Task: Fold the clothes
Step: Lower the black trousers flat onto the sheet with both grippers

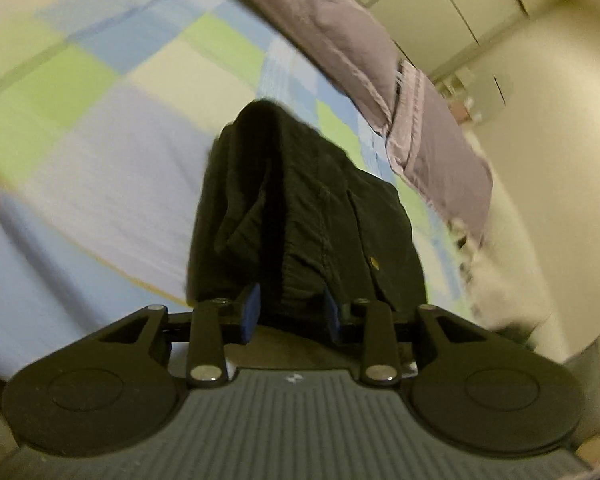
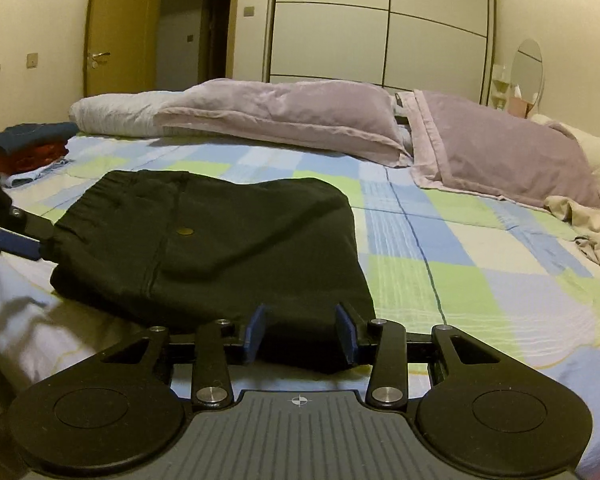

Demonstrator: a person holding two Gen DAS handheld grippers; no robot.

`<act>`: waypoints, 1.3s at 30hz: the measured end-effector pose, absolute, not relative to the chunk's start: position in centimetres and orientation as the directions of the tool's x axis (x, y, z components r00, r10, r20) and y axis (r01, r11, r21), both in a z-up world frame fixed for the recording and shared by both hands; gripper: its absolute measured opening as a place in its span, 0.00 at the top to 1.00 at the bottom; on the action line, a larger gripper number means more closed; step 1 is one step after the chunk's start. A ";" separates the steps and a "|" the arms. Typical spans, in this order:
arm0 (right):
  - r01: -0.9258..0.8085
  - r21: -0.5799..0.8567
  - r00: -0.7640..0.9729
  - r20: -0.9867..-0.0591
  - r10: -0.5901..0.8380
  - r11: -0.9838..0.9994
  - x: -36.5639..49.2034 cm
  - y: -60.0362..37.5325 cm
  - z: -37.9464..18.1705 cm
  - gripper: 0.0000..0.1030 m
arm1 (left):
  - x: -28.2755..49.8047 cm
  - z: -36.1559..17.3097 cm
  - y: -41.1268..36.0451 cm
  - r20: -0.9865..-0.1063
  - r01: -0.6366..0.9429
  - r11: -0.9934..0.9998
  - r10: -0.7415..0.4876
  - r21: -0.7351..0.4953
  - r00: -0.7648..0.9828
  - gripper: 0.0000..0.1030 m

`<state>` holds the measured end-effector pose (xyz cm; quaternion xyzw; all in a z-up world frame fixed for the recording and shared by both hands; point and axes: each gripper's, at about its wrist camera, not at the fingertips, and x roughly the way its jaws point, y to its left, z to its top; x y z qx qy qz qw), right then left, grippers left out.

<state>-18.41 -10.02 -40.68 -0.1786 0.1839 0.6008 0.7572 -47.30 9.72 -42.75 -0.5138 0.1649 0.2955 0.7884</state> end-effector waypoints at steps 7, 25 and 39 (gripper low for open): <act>-0.981 -0.052 0.191 -0.472 0.861 0.189 -18.8 -9.4 -41.0 0.61 | -48.0 -38.8 9.6 -0.468 -0.618 0.454 0.406 -0.642 0.785 0.92; -0.984 0.049 0.124 -0.511 0.850 0.172 -18.3 -7.6 -40.3 0.61 | -47.0 -36.4 7.8 -0.491 -0.707 0.586 0.516 -0.396 0.702 0.94; -0.970 0.110 0.106 -0.604 0.790 0.215 -19.1 -5.4 -39.8 0.61 | -42.5 -38.6 6.1 -0.652 -0.812 0.575 0.579 -0.099 0.489 0.94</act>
